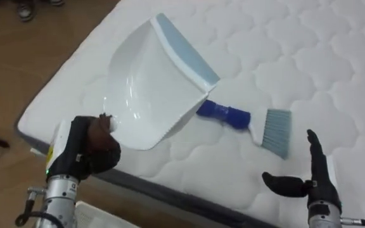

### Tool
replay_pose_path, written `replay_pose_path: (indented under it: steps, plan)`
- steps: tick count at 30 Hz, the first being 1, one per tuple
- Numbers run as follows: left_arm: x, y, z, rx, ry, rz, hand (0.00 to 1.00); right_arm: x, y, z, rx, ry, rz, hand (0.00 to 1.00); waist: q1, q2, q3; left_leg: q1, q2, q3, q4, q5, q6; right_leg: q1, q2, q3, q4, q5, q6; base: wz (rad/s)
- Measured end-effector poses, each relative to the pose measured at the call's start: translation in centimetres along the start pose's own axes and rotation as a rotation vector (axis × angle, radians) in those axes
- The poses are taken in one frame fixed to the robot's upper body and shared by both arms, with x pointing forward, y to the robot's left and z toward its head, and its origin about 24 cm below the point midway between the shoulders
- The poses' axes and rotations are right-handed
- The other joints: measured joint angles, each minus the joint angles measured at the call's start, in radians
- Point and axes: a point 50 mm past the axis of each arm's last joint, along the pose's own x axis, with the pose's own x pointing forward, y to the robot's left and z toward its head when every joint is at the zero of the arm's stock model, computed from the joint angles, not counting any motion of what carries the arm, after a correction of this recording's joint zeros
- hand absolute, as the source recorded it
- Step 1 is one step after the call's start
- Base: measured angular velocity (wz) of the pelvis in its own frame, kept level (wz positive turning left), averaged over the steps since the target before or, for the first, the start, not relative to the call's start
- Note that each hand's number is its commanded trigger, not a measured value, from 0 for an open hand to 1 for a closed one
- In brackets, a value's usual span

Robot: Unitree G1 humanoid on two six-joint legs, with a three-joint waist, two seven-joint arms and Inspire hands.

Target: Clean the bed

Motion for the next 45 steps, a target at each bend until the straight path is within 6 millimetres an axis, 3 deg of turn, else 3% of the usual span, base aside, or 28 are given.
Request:
replay_pose_path:
  steps: [1, 2, 3, 4, 5, 6, 9, 15, 23, 25, 28, 33, 37, 42, 45]
  plan:
    - [-0.2, -0.1, -0.2, -0.004, 0.009, -0.004, 1.0, 0.0, 0.1, 0.1, -0.005, -0.005, 0.008, 0.0, 0.016, 0.005, -0.0002, 0.011, -0.015, -0.094, -0.011, -0.001, -0.001, -0.003, 0.012, 0.024, 0.002, 0.005, -0.003, -1.56]
    - [-0.6, -0.3, -0.5, -0.011, 0.025, -0.014, 1.0, 0.0, 0.2, 0.1, -0.014, -0.012, 0.028, 0.0, 0.029, 0.014, -0.0047, 0.028, -0.038, -0.242, -0.033, -0.002, -0.001, -0.01, 0.033, 0.07, 0.004, 0.012, -0.005, -1.26]
    - [-1.0, -0.6, -0.8, -0.021, 0.042, -0.023, 1.0, 0.0, 0.3, 0.1, -0.015, -0.009, 0.041, 0.0, 0.028, 0.027, -0.0072, 0.044, -0.051, -0.315, -0.055, -0.002, -0.001, -0.01, 0.046, 0.097, 0.003, 0.016, -0.004, -1.0]
    - [-1.1, -0.7, -0.9, -0.024, 0.049, -0.031, 1.0, -0.2, 0.2, -0.1, -0.017, -0.002, 0.044, 0.0, 0.02, 0.03, -0.0073, 0.053, -0.054, -0.321, -0.064, -0.002, -0.001, -0.011, 0.049, 0.108, 0.006, 0.016, -0.003, -0.61]
    - [-1.5, -1.0, -1.1, -0.028, 0.06, -0.048, 0.82, -0.5, 0.2, -0.5, -0.018, 0.016, 0.049, 0.0, 0.006, 0.033, -0.0076, 0.066, -0.055, -0.312, -0.077, -0.001, -0.002, -0.011, 0.056, 0.124, 0.014, 0.016, -0.003, -0.44]
    - [-1.6, -1.1, -1.2, -0.027, 0.064, -0.056, 0.0, -0.8, 0.2, -0.8, -0.016, 0.028, 0.052, 0.0, -0.005, 0.032, -0.0066, 0.076, -0.055, -0.296, -0.087, -0.001, -0.002, -0.014, 0.062, 0.139, 0.024, 0.015, -0.002, -0.42]
    - [-1.6, -1.2, -1.2, -0.047, 0.066, -0.056, 0.0, -1.0, 0.1, -1.1, -0.006, 0.044, 0.05, 0.0, -0.035, 0.03, -0.0049, 0.092, -0.054, -0.277, -0.119, -0.001, -0.002, -0.017, 0.066, 0.142, 0.025, 0.016, -0.002, -0.2]
    - [-1.7, -1.9, -1.1, -0.115, 0.078, -0.068, 0.0, -1.0, 0.0, -1.1, 0.017, 0.055, 0.029, 0.0, -0.034, 0.019, 0.0018, 0.115, -0.047, -0.266, -0.154, 0.005, -0.005, -0.014, 0.075, 0.141, 0.018, 0.02, -0.006, -0.07]
    - [-2.1, -2.2, -2.1, -0.21, 0.148, -0.064, 0.0, -0.5, 0.2, -0.5, 0.029, 0.036, 0.014, 0.0, -0.028, 0.017, 0.0035, 0.118, -0.04, -0.256, -0.15, 0.012, -0.005, 0.003, 0.08, 0.141, -0.016, 0.031, -0.006, -0.06]
    - [-2.1, -2.3, -2.6, -0.205, 0.168, -0.067, 0.0, -0.4, 0.2, -0.4, 0.038, 0.034, 0.012, 0.0, -0.021, 0.015, 0.006, 0.128, -0.04, -0.247, -0.154, 0.012, -0.005, 0.007, 0.08, 0.137, -0.017, 0.031, -0.006, -0.14]
    - [-2.8, -2.9, -4.9, -0.198, 0.276, -0.083, 0.0, -0.4, 0.3, -0.8, 0.034, 0.055, 0.015, 0.0, -0.026, 0.022, 0.0107, 0.149, -0.038, -0.245, -0.157, 0.012, -0.005, 0.033, 0.082, 0.133, -0.034, 0.032, -0.005, -0.07]
    - [-4.1, -3.1, -7.5, -0.208, 0.412, -0.082, 0.0, -1.3, 0.0, -3.4, 0.032, 0.18, 0.011, 0.0, -0.024, 0.015, 0.0106, 0.146, -0.032, -0.221, -0.165, 0.012, -0.005, 0.037, 0.084, 0.132, -0.06, 0.043, -0.002, 0.0]
    - [-5.5, -2.9, -9.8, -0.203, 0.529, -0.066, 0.0, -2.3, -0.4, -6.1, 0.06, 0.33, 0.001, 0.0, -0.022, 0.015, 0.0001, 0.153, -0.028, -0.22, -0.165, 0.012, -0.005, 0.049, 0.083, 0.104, -0.071, 0.048, -0.005, -0.05]
    - [-9.0, -3.6, -12.6, -0.223, 0.71, -0.061, 0.0, -4.4, -1.8, -9.9, 0.056, 0.535, -0.058, 0.0, -0.026, 0.016, -0.0076, 0.194, -0.027, -0.22, -0.168, 0.012, -0.005, 0.078, 0.082, 0.074, -0.069, 0.048, -0.008, -0.11]
    - [-10.9, -3.3, -14.1, -0.226, 0.81, -0.041, 0.0, -5.8, -2.3, -11.5, 0.046, 0.641, -0.09, 0.0, -0.028, -0.001, -0.0027, 0.195, -0.027, -0.22, -0.183, 0.012, -0.005, 0.076, 0.081, 0.07, -0.073, 0.049, -0.011, 0.04]
